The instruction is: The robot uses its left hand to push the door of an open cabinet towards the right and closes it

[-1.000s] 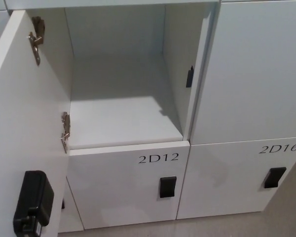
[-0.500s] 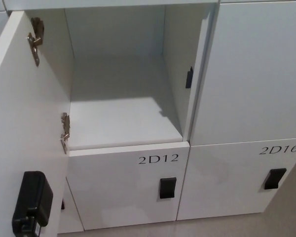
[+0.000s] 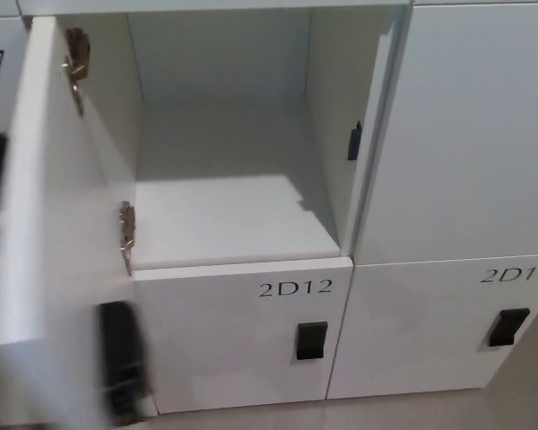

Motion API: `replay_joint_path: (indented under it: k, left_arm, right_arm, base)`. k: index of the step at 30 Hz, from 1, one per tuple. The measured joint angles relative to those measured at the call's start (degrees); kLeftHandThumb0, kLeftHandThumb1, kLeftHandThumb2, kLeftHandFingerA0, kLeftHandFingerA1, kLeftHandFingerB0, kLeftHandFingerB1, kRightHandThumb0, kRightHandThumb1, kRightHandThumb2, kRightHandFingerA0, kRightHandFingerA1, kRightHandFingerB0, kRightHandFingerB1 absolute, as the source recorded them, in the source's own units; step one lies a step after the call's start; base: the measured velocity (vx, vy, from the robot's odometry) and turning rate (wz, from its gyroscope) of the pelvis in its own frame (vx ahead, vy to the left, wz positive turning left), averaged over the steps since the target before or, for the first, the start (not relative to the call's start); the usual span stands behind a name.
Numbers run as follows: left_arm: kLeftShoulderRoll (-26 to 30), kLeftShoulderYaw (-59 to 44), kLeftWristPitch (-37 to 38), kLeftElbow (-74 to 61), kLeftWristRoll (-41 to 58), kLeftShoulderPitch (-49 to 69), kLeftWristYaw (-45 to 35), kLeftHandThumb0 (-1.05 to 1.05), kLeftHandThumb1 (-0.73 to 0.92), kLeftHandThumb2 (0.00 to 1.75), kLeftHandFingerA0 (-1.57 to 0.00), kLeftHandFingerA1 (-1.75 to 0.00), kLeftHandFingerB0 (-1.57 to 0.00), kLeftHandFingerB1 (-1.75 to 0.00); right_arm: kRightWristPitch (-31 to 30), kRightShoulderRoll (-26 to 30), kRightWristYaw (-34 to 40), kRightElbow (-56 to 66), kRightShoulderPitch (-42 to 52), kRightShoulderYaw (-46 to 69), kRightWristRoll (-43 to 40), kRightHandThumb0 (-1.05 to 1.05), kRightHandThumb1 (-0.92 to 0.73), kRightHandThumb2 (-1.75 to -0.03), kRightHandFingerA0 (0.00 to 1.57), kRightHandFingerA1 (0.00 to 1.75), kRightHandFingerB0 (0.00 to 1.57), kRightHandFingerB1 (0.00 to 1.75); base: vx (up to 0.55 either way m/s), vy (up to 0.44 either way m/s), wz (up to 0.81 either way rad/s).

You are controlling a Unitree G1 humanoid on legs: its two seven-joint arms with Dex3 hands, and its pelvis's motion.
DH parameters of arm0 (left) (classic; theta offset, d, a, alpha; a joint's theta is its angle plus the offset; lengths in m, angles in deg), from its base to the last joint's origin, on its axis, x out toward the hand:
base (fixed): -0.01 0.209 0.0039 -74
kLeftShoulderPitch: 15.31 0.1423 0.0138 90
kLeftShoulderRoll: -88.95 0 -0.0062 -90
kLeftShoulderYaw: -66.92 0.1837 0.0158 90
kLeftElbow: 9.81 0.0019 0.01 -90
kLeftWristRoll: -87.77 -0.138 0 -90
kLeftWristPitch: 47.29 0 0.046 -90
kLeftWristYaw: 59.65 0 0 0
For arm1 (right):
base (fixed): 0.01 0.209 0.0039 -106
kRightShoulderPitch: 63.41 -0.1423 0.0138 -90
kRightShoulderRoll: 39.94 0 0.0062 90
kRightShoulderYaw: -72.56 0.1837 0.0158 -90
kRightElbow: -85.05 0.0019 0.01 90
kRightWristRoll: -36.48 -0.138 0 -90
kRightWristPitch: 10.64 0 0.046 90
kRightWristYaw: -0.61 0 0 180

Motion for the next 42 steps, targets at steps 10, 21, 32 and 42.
replay_joint_path:
  k: [10, 21, 32, 42]
  left_arm:
    - [-7.4, 13.3, -5.5, -8.4, -5.8, -2.0, 1.1, -0.73, 0.91, 0.68, -0.40, -0.35, -0.31, -0.31]
    - [-24.5, 33.9, -6.9, -12.9, -13.5, -8.5, -0.3, -0.75, 0.79, 1.07, -0.29, -0.48, -0.19, -0.43]
    - [-25.8, 46.3, -7.6, -21.8, -21.4, -10.2, -2.6, -0.67, 0.92, 0.71, -0.38, -0.34, -0.26, -0.30]
    - [-11.1, 43.2, -8.2, -26.3, -23.3, -2.8, -5.6, -0.72, 0.81, 0.76, -0.39, -0.38, -0.30, -0.35]
  right_arm:
    - [0.2, -0.3, -0.1, 0.1, -0.5, 0.3, 0.0, -0.52, -0.69, -1.00, 0.33, 0.54, 0.21, 0.47]
    - [0.2, -0.4, 0.0, 0.3, -1.6, 0.2, 0.1, -0.48, -0.78, -0.63, 0.44, 0.36, 0.54, 0.39]
    - [0.3, 0.9, -0.1, 0.3, -4.4, -4.0, 1.8, -0.60, -0.90, -0.67, 0.59, 0.38, 0.50, 0.36]
    - [-0.9, 1.4, 3.4, 0.3, -5.1, -6.6, 4.2, -0.46, -0.86, -0.65, 0.34, 0.36, 0.30, 0.33]
  base:
    - [0.00, 0.000, 0.02]
    - [0.01, -0.002, -0.02]
    - [0.00, 0.000, 0.00]
    - [0.00, 0.000, 0.00]
